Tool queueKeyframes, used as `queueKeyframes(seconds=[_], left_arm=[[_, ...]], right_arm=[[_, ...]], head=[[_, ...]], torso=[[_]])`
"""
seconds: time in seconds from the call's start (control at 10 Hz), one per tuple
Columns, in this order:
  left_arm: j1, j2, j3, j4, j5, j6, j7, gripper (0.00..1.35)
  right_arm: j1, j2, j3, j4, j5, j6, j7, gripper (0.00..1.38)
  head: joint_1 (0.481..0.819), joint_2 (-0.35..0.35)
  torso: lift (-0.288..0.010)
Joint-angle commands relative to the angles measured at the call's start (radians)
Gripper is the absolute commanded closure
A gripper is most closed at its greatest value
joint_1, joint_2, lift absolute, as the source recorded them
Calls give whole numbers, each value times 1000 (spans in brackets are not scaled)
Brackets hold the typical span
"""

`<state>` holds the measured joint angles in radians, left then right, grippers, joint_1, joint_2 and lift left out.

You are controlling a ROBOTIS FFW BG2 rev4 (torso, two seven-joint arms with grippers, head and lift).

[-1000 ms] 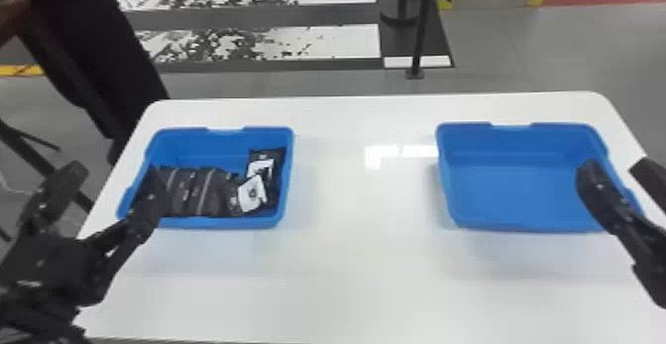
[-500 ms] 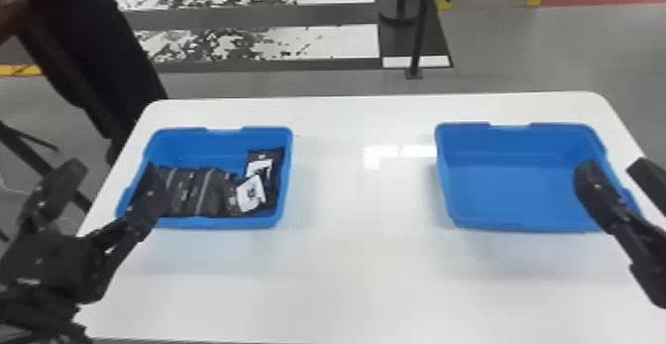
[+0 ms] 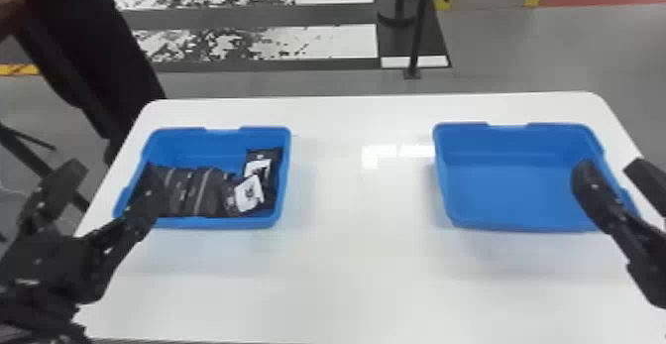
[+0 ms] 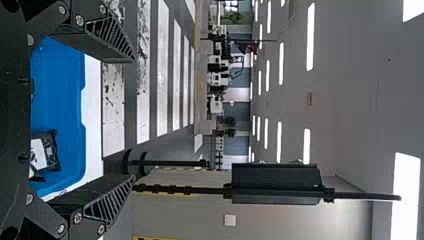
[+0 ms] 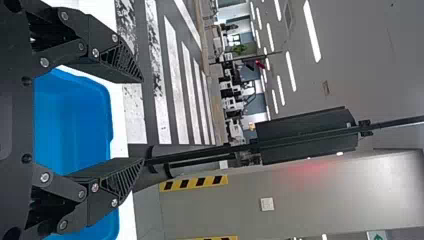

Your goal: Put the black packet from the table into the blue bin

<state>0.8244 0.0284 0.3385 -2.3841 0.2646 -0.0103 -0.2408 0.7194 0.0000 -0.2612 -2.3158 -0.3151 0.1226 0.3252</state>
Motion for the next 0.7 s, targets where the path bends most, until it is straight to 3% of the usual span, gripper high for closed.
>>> queueKeyframes(seconds=[0.0,0.6], left_arm=[[-2,2,-6,5,11,3,0,214],[-5,7,-13,7,17,-2,0,214]], right_arm=[[0,1,0,0,0,0,0,502],[-3,1,0,0,0,-5,0,504]], head=[[695,75],[695,66]], torso=[[-110],[-110]])
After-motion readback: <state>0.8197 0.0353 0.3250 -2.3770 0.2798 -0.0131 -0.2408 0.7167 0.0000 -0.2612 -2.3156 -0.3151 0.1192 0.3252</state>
